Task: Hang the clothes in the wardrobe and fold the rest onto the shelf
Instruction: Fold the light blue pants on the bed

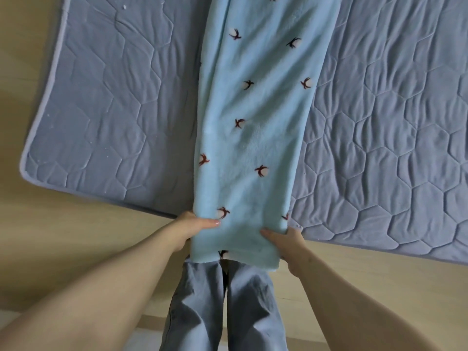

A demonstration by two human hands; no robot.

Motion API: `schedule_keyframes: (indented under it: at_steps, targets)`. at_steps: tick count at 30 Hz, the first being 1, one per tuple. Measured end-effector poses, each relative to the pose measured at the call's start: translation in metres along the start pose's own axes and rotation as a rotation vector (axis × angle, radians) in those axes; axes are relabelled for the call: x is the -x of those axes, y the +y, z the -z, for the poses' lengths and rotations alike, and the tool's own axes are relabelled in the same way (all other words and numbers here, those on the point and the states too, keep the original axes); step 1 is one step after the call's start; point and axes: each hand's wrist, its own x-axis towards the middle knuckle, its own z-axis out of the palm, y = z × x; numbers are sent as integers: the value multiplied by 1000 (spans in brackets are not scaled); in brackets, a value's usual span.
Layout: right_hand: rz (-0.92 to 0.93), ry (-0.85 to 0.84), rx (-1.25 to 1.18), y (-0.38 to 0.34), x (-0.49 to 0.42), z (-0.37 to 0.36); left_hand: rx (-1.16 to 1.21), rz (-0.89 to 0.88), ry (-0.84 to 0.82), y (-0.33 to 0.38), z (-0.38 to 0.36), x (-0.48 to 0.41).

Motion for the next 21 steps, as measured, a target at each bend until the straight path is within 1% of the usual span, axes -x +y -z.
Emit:
schedule_keyframes:
  at_steps: [3, 5, 7, 8, 10, 12, 14, 15, 17, 21]
  targets:
    - [31, 45, -46, 1, 22, 2, 202, -5, 66, -3, -2, 26]
    - [80, 103, -65, -3, 39, 1, 248, -42, 91, -4, -5, 45]
    - [177, 187, -78, -10, 60, 1, 295, -106, 109, -2, -8, 66]
    - [230, 217, -84, -14, 67, 1, 298, -144, 128, 0, -9, 73]
    - [314, 226, -75, -23, 82, 2, 222, -260, 210, 5, -11, 87]
    - [328, 217, -38, -29, 93, 2, 144, -405, 291, 9, -13, 95]
    - [321, 199, -20, -34, 102, 3, 129, -505, 319, 11, -13, 104]
    - [314, 178, -25, -34, 106, 4, 132, -516, 311, 11, -12, 108]
    - [303, 133, -54, -33, 116, 6, 160, -470, 268, 10, -11, 117]
    - [305, 36, -118, -31, 135, 11, 408, -326, 122, 12, -7, 134]
